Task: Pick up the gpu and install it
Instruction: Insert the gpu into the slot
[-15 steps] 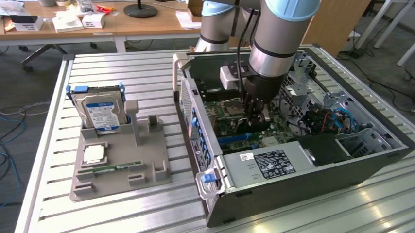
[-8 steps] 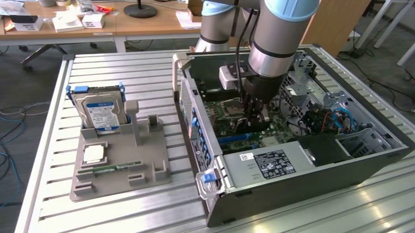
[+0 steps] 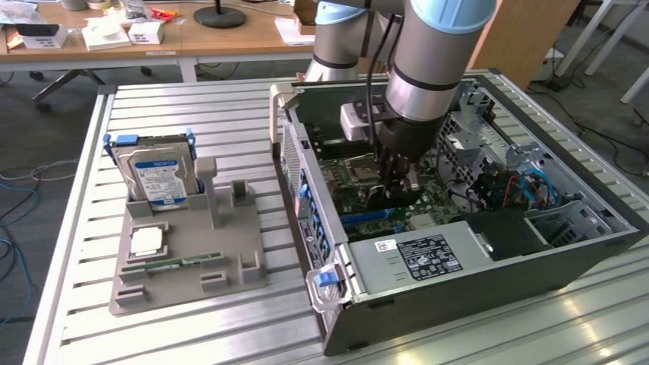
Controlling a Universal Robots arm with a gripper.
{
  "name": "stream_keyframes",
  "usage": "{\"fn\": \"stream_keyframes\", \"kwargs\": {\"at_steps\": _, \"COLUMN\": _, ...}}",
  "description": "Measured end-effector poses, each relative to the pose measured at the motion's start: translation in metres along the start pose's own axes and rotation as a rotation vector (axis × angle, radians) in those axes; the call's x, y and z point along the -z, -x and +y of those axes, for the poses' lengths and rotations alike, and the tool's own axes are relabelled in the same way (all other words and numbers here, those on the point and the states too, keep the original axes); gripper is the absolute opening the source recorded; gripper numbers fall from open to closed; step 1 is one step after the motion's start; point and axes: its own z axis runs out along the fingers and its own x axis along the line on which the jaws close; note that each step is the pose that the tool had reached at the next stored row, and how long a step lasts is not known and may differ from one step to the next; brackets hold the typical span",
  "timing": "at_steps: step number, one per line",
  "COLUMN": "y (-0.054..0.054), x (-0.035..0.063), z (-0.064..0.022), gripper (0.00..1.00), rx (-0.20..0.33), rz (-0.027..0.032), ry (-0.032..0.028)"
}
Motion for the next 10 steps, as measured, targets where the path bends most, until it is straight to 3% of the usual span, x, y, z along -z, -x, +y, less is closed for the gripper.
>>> {"fn": "stream_keyframes", "kwargs": {"at_steps": 10, "y": -0.0002, "x": 0.0001, "z": 0.0033, "gripper": 0.26, "rx": 0.000, "rz": 0.0000, "ry": 0.0000}}
